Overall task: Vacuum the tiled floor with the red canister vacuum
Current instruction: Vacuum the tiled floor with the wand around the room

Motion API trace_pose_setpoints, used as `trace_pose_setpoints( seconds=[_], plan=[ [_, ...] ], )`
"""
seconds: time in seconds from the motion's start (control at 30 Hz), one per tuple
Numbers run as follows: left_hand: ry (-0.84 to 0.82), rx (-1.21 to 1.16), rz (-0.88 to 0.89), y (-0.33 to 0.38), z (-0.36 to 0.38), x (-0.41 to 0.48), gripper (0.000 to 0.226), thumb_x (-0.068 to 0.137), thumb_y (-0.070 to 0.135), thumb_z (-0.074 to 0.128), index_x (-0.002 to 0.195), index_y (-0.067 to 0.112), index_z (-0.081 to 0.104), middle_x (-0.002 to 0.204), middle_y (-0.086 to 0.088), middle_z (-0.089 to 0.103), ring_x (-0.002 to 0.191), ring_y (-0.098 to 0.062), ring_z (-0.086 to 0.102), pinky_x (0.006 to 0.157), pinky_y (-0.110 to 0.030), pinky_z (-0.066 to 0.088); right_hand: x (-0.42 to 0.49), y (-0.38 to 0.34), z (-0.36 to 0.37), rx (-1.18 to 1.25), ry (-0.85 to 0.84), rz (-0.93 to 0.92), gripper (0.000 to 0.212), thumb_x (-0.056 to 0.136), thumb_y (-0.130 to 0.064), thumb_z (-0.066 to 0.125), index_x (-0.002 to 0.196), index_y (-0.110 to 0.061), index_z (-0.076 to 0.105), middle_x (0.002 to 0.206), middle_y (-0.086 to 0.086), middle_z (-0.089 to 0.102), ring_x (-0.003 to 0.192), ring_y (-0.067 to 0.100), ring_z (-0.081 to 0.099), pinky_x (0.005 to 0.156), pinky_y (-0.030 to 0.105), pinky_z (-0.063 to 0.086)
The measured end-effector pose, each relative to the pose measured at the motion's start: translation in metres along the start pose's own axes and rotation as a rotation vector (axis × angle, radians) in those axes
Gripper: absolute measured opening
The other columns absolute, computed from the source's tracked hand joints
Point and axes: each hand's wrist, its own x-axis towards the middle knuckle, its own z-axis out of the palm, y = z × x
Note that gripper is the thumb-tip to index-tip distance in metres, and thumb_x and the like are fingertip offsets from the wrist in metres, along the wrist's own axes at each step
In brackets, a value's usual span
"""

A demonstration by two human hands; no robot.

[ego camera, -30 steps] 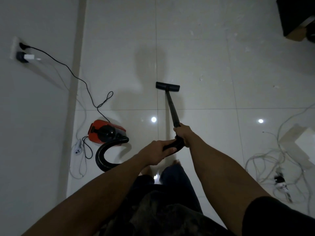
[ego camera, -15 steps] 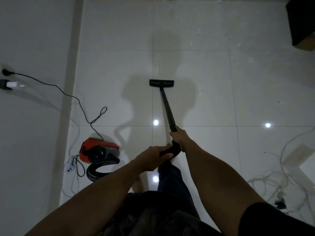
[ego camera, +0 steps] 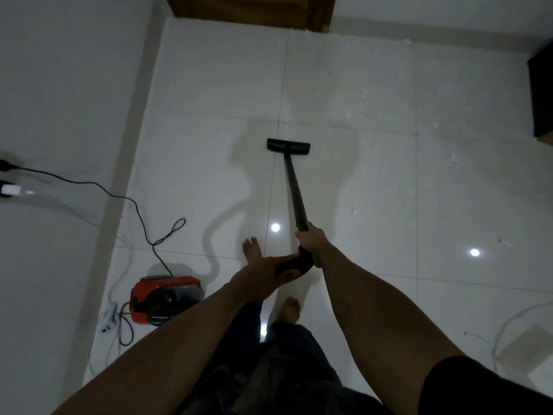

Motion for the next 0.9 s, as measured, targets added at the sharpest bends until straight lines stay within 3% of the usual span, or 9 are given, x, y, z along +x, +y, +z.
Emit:
trace_pose_setpoints(
  seconds=[0.03,0.1,0.2,0.3,0.43,0.57,0.7,0.83,0.9],
  plan=[
    [0.017,-0.012,0.001,-0.003,-0.011,0.013,0.051,0.096,0.066,0.035,0.141,0.072,0.011,0.158,-0.029,-0.024,0.144,-0.047,-0.031,0.120,-0.067,-0.001,0.010,-0.015,-0.002,-0.004,0.005,0.002,0.048,0.101,-0.019,0.051,0.148,-0.015,0.042,0.102,0.013,0.060,0.079,0.025,0.059,0.083,0.043,0.057],
    [0.017,-0.019,0.007,-0.012,-0.032,0.038,0.050,0.095,0.069,0.034,0.139,0.073,0.011,0.158,-0.029,-0.021,0.144,-0.048,-0.031,0.119,-0.068,-0.001,0.027,-0.043,-0.005,-0.003,0.006,-0.001,0.050,0.100,-0.019,0.052,0.149,-0.015,0.042,0.101,0.012,0.060,0.076,0.024,0.059,0.082,0.042,0.058],
    [-0.026,-0.031,-0.034,-0.008,-0.093,0.064,0.058,0.095,0.072,0.032,0.150,0.054,0.028,0.155,-0.027,0.033,0.148,-0.050,0.019,0.120,-0.062,0.018,0.052,-0.093,-0.008,0.017,0.017,0.017,0.047,0.100,-0.017,0.052,0.146,-0.014,0.044,0.097,0.011,0.060,0.073,0.022,0.059,0.079,0.041,0.058],
    [-0.012,-0.086,0.049,-0.001,-0.142,0.076,0.052,0.103,0.053,0.043,0.153,0.041,0.036,0.131,-0.007,0.065,0.112,-0.018,0.062,0.104,-0.033,0.043,0.071,-0.133,-0.009,0.058,0.011,0.026,0.043,0.100,-0.016,0.051,0.142,-0.015,0.047,0.094,0.010,0.060,0.071,0.021,0.058,0.075,0.038,0.056],
    [-0.005,-0.151,0.062,-0.004,-0.203,0.106,0.050,0.103,0.051,0.047,0.152,0.041,0.039,0.133,0.000,0.066,0.108,-0.013,0.065,0.098,-0.030,0.050,0.106,-0.192,-0.006,0.056,0.010,0.029,0.047,0.099,-0.020,0.052,0.145,-0.016,0.045,0.110,0.015,0.062,0.089,0.029,0.063,0.092,0.047,0.058],
    [0.016,-0.104,0.044,-0.003,-0.257,0.144,0.050,0.103,0.052,0.045,0.152,0.045,0.036,0.119,-0.002,0.071,0.071,0.003,0.055,0.067,-0.014,0.040,0.150,-0.242,-0.007,0.006,0.033,0.039,0.051,0.093,-0.028,0.053,0.143,-0.019,0.048,0.118,0.018,0.064,0.105,0.039,0.066,0.092,0.055,0.057],
    [0.007,-0.069,0.019,-0.008,-0.302,0.190,0.052,0.100,0.060,0.043,0.150,0.050,0.034,0.117,-0.003,0.073,0.084,-0.011,0.066,0.082,-0.030,0.053,0.182,-0.296,-0.018,0.033,0.056,0.016,0.036,0.097,-0.024,0.049,0.130,-0.012,0.056,0.109,0.016,0.067,0.099,0.037,0.067,0.091,0.056,0.057],
    [0.035,-0.100,-0.015,0.005,-0.351,0.248,0.052,0.101,0.058,0.043,0.151,0.047,0.035,0.121,-0.002,0.071,0.090,-0.012,0.065,0.081,-0.025,0.048,0.224,-0.362,-0.043,0.018,0.048,-0.020,0.039,0.101,-0.023,0.047,0.139,-0.019,0.049,0.100,0.005,0.061,0.100,0.033,0.064,0.093,0.052,0.056],
    [0.029,-0.142,-0.041,0.009,-0.381,0.288,0.052,0.099,0.062,0.042,0.150,0.051,0.033,0.128,0.001,0.068,0.105,-0.015,0.067,0.093,-0.031,0.051,0.261,-0.398,-0.060,0.006,0.065,-0.026,0.042,0.101,-0.024,0.048,0.142,-0.021,0.047,0.100,0.005,0.061,0.094,0.030,0.064,0.090,0.049,0.057]
  ],
)
